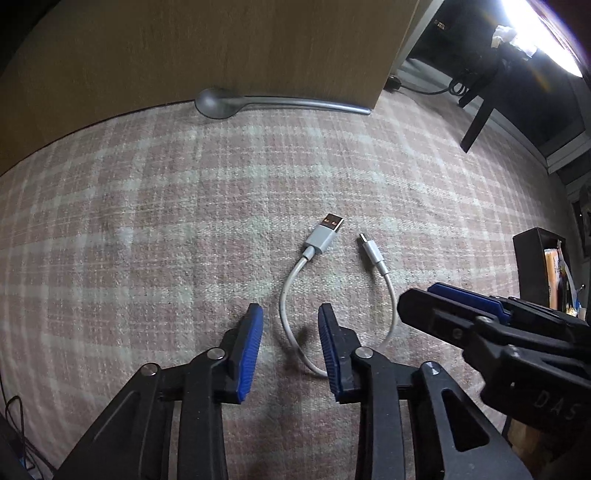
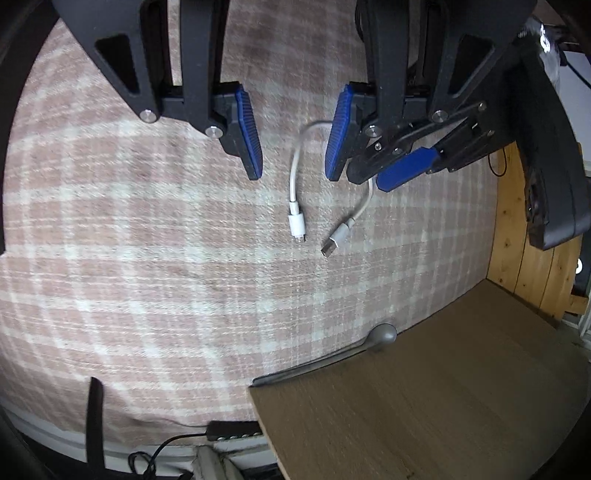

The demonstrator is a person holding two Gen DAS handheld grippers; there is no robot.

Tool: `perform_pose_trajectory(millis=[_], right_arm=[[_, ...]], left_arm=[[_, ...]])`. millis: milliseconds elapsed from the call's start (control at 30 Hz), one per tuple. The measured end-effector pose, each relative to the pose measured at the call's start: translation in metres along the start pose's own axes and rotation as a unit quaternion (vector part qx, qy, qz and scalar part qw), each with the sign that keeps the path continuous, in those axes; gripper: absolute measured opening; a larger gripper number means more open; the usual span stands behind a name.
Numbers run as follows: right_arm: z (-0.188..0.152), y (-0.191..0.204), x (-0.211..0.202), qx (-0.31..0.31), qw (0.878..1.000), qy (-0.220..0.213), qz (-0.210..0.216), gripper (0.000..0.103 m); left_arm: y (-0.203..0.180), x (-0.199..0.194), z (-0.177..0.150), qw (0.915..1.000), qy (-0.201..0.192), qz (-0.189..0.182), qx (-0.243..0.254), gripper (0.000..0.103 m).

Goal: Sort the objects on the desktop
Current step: 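Close the left tool on the white cable while the right grips its connector, then carry the white cable with both tools over the bin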

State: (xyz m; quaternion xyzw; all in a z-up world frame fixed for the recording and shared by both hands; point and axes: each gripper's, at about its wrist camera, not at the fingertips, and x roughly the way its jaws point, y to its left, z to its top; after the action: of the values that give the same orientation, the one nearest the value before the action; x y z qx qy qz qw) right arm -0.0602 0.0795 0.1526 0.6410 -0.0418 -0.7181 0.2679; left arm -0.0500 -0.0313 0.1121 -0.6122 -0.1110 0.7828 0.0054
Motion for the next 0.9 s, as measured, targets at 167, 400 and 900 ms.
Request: perform_pose_trajectory(millis=[167,400,900], right_arm=[[0.007,0.009,0.015,-0.012,1.000,0.005,-0.024,0.022],[0.001,0.017,0.026,-0.027,0.999,0.005,-0.042,0.006],[-0.019,-0.004,-0.045,-0.006,0.999,-0.045,-0.013,0.005]], left_arm=[[0.003,0.001,0.001,1.0000,-0.010,0.001,-0.001,0.020],[0.014,-0.006,-0.010,0.9998,-0.013,-0.012,-0.012,0.004],[-0.019,-0.052,-0.038,0.9986,-0.038,-0.035,0.007,0.004]])
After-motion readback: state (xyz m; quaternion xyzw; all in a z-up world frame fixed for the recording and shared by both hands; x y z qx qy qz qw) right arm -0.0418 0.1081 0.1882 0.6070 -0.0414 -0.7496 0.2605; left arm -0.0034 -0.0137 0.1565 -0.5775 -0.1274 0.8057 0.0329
